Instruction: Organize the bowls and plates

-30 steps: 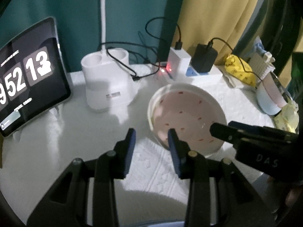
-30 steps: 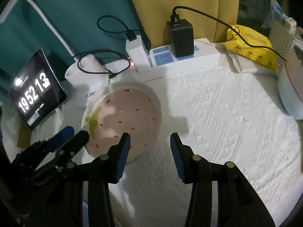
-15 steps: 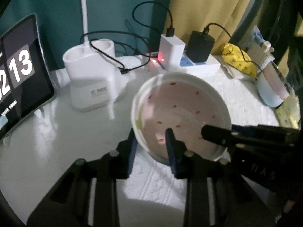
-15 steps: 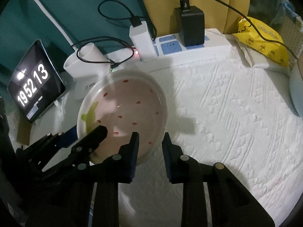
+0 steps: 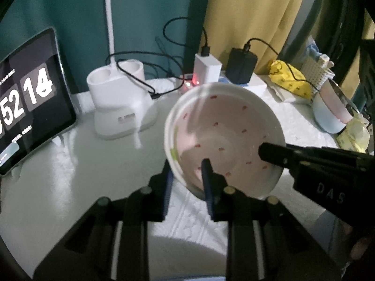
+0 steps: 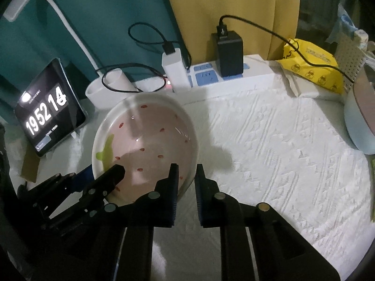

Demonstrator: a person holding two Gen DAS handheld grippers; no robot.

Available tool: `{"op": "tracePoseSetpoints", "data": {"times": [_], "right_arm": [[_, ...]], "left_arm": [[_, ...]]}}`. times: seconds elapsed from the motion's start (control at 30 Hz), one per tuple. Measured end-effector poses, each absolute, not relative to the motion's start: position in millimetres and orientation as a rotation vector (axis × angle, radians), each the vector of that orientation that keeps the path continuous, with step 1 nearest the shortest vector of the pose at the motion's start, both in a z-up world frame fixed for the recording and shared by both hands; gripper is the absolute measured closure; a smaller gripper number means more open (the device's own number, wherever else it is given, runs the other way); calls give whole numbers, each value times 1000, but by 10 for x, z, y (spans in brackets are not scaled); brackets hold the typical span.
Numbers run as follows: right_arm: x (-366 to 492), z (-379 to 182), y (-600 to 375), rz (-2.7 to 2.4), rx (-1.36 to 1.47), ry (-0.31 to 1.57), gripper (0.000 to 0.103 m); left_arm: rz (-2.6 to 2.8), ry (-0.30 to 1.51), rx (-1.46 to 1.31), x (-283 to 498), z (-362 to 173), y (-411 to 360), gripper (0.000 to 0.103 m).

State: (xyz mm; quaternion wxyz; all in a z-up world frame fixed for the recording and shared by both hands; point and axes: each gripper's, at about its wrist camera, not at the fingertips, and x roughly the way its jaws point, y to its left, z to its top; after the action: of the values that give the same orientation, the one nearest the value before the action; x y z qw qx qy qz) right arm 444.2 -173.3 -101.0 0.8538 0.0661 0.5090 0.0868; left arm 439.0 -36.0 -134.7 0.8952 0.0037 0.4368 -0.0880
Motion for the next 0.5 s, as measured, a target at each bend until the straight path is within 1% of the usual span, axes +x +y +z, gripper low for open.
{"op": "tracePoseSetpoints", "data": {"times": [0.5], "right_arm": [[4074, -560, -1822, 194, 153, 978, 88]], "left_arm": [[-184, 826, 2, 4003, -970, -461, 78]]}}
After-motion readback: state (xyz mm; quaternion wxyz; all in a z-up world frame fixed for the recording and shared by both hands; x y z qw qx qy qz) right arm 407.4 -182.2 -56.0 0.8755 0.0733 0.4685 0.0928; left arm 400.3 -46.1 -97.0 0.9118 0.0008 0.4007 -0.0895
